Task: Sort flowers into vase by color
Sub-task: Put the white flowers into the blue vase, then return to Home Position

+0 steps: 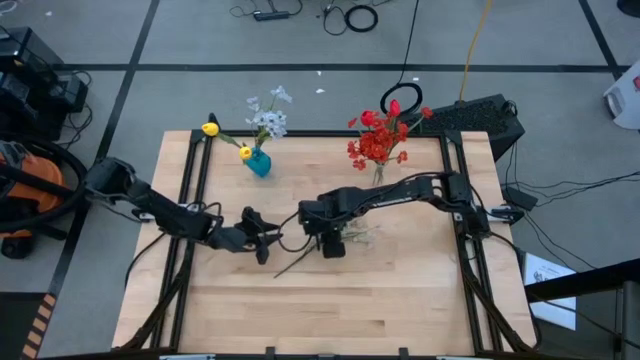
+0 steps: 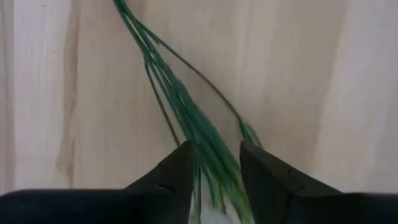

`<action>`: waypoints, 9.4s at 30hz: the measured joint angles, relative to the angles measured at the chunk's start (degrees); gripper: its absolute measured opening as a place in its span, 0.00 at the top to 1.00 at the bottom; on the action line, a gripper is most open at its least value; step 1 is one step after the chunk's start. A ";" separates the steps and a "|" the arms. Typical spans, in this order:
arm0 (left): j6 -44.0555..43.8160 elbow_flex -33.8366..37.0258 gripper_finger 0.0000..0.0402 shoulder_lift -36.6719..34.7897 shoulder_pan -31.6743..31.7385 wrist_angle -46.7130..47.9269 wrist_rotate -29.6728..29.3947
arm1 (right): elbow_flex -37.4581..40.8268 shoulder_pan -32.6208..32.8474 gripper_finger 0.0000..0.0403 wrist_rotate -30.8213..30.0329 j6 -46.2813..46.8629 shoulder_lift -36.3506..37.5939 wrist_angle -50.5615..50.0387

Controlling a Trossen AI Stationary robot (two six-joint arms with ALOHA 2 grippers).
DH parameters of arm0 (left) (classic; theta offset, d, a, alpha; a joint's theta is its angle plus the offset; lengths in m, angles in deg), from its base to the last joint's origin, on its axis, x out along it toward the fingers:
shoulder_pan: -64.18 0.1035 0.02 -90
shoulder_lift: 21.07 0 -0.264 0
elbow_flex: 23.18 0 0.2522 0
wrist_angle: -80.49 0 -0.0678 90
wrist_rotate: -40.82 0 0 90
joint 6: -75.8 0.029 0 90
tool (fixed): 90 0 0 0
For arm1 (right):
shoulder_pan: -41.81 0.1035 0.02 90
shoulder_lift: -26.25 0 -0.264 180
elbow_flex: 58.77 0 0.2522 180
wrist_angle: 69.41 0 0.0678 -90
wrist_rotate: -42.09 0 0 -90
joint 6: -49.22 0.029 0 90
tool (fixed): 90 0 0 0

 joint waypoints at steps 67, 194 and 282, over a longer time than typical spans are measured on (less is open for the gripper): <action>6.05 -9.06 0.98 -0.97 9.26 14.10 7.86 | 60.98 10.12 0.92 -32.58 51.64 57.67 19.85; 46.42 13.27 0.63 3.59 43.21 -54.92 -0.21 | 60.98 10.10 0.92 -39.12 44.57 47.15 32.02; 25.37 13.10 1.00 -74.34 17.23 29.79 30.23 | 60.96 5.45 0.92 -38.91 40.02 41.08 36.50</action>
